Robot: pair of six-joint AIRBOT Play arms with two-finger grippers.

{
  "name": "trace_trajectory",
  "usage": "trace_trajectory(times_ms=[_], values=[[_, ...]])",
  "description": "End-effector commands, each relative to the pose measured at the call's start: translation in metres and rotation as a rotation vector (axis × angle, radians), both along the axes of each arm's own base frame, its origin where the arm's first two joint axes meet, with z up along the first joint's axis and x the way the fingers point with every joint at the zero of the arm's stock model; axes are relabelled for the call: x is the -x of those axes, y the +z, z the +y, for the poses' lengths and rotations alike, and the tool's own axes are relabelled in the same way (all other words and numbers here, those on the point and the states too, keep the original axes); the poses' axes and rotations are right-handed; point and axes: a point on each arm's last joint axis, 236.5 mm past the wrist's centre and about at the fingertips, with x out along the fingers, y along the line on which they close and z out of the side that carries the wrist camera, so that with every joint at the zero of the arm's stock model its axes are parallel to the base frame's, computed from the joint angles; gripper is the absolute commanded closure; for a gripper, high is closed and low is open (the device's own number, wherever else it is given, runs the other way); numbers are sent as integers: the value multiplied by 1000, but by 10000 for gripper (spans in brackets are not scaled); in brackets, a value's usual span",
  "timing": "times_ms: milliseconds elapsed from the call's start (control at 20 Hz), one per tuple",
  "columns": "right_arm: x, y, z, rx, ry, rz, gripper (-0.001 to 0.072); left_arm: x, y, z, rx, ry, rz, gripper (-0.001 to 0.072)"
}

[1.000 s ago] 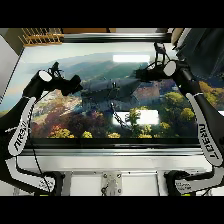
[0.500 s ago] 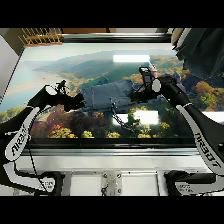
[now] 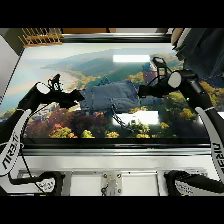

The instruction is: Fold the clothes and pants, and hang the long-sleeved shirts on hangers.

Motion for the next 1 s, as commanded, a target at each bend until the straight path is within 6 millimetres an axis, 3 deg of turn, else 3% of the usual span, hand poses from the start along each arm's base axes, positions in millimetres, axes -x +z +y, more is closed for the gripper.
trace_trajectory(times_ms=[0, 200, 300, 450, 650, 950], values=[[-14, 7, -17, -155, -29, -1, 4, 0, 32, 0, 0, -11, -74, 170], [-63, -10, -17, -393, -18, 1, 4, 9, 41, -24, 4, -67, -91, 170], [-84, -32, -20, -408, -21, 35, 4, 14, 41, -39, 6, -105, -90, 171], [-101, -72, -12, -428, 21, 131, 4, 21, 41, -54, 7, -143, -89, 171], [-101, -108, 0, -446, 82, 241, 4, 24, 40, -58, 9, -155, -83, 170], [-87, -127, 23, -500, 109, 333, 4, 24, 40, -57, 8, -154, -80, 170]])
